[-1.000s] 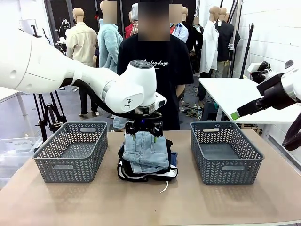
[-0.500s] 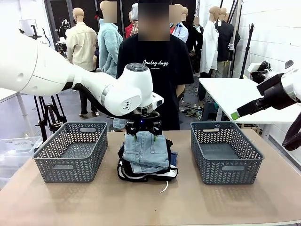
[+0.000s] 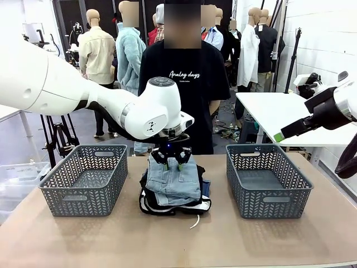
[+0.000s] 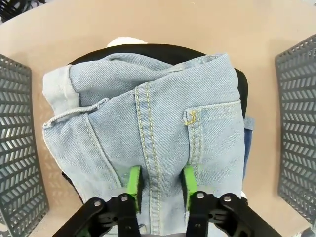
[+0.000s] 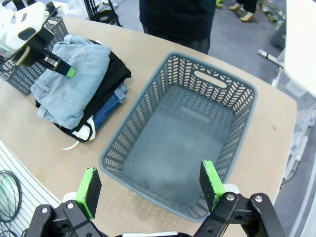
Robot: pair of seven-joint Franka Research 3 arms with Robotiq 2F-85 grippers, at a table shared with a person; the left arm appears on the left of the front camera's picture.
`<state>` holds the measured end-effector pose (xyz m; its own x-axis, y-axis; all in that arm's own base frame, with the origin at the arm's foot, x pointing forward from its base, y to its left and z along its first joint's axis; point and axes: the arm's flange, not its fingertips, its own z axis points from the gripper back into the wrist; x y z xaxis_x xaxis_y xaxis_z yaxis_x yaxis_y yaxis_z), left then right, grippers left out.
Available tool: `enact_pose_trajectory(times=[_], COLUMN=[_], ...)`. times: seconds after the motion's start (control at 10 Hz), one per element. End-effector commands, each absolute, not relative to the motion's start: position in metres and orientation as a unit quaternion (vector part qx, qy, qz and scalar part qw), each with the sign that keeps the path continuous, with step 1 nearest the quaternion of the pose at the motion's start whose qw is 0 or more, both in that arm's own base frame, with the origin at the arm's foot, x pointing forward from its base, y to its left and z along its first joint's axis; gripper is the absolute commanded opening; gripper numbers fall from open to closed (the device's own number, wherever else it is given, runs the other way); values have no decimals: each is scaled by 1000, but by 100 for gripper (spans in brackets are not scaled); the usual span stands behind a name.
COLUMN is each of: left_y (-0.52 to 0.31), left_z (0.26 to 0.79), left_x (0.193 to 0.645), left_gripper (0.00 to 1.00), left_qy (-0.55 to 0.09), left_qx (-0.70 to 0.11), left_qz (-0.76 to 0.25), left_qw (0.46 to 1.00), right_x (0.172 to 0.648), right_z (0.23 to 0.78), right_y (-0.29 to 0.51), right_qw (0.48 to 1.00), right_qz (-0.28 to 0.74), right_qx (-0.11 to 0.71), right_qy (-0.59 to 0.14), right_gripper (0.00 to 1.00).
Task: Sort the tops and bottoms.
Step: Lift clothes from the center of the table with your left hand.
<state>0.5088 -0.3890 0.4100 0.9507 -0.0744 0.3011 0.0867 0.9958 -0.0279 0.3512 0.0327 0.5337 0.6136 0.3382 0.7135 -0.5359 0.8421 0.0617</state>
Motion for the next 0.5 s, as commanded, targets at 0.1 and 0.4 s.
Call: enact_pose_trajectory(times=[0.1, 0.4], left_y=[-387, -382], left_z=[406, 403], left_x=[511, 511], left_gripper=[0, 0], left_qy=[-143, -137], left_qx=[-10, -11], left_qz=[-36, -29], left_qw=[989, 990], right_x=[353, 353], right_z=[532, 532], right_y=[32, 32], right_qw=[887, 887], right_qz=[245, 245], right_qx=[145, 145], right_qy=[-364, -364], right_gripper=[100, 100])
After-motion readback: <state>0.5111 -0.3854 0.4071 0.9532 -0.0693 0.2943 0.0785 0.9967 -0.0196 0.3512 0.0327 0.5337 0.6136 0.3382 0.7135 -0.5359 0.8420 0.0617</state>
